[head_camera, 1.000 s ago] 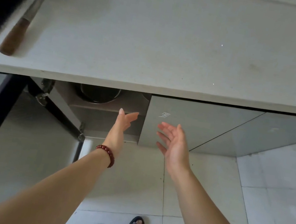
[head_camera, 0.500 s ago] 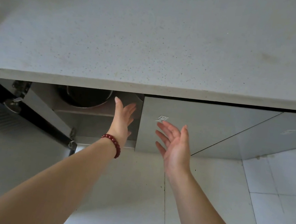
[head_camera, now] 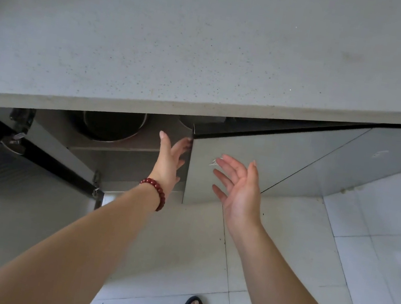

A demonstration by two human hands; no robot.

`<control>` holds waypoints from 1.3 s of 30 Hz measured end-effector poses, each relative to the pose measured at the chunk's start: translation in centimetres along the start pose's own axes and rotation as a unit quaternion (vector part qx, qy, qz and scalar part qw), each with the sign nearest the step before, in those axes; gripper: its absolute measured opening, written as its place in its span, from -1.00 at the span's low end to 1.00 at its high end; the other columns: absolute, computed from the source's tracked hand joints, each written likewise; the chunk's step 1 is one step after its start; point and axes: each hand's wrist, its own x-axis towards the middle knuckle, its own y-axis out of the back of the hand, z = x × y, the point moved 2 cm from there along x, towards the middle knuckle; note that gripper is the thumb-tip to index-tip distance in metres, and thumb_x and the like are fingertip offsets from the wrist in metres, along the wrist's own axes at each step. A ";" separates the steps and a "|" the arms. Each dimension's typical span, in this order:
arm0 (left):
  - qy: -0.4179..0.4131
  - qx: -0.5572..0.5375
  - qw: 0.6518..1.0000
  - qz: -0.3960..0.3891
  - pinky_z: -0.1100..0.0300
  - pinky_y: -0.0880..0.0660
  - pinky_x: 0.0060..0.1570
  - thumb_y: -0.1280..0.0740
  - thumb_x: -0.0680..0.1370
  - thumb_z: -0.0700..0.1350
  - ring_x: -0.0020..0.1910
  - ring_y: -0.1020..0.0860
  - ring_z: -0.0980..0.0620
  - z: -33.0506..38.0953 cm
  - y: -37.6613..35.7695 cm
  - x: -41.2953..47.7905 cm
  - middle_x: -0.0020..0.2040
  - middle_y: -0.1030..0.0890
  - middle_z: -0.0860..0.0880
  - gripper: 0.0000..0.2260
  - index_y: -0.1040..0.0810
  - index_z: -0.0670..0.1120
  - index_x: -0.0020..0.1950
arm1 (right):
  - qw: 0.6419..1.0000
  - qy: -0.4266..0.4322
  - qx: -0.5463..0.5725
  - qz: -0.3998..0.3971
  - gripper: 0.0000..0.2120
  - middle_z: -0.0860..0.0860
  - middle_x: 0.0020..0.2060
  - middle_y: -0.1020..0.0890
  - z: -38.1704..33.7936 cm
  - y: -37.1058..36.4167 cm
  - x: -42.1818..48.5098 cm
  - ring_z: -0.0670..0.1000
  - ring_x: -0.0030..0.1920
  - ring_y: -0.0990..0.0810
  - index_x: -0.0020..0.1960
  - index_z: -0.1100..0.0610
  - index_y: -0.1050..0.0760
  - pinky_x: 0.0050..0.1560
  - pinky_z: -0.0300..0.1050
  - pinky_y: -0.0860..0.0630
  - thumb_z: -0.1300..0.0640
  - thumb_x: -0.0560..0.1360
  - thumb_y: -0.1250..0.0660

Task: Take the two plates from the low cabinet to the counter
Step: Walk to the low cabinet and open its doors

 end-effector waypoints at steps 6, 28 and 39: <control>0.018 0.037 0.999 -0.024 -0.22 -0.03 0.40 0.33 0.48 0.36 0.48 -0.17 -0.10 -2.4 -0.6 -4.1 0.51 -0.21 0.08 -0.32 -0.23 0.13 0.45 | 1.000 -0.006 -0.002 0.021 -0.47 -0.11 0.18 -0.60 1.5 1.4 -4.2 -0.06 0.19 -0.52 0.13 -0.11 -0.55 0.19 0.05 -0.41 -0.23 0.57 0.16; 0.026 0.082 0.996 -0.032 -0.24 -0.05 0.40 0.32 0.48 0.36 0.45 -0.23 -0.06 -13.0 -11.5 -18.2 0.47 -0.25 0.16 -0.37 -0.25 0.22 0.41 | 0.997 -0.007 0.035 0.069 -0.49 -0.08 0.16 -0.61 3.5 16.6 -17.8 -0.06 0.17 -0.54 0.11 -0.07 -0.56 0.19 0.03 -0.42 -0.19 0.59 0.14; 0.028 0.072 0.995 -0.056 -0.17 -0.08 0.37 0.31 0.48 0.36 0.46 -0.20 -0.07 -16.8 -19.4 -22.5 0.46 -0.26 0.16 -0.36 -0.24 0.22 0.43 | 0.996 -0.003 0.033 0.079 -0.49 -0.13 0.09 -0.64 3.5 24.1 -22.2 -0.07 0.14 -0.56 0.10 -0.07 -0.57 0.19 0.03 -0.45 -0.19 0.59 0.12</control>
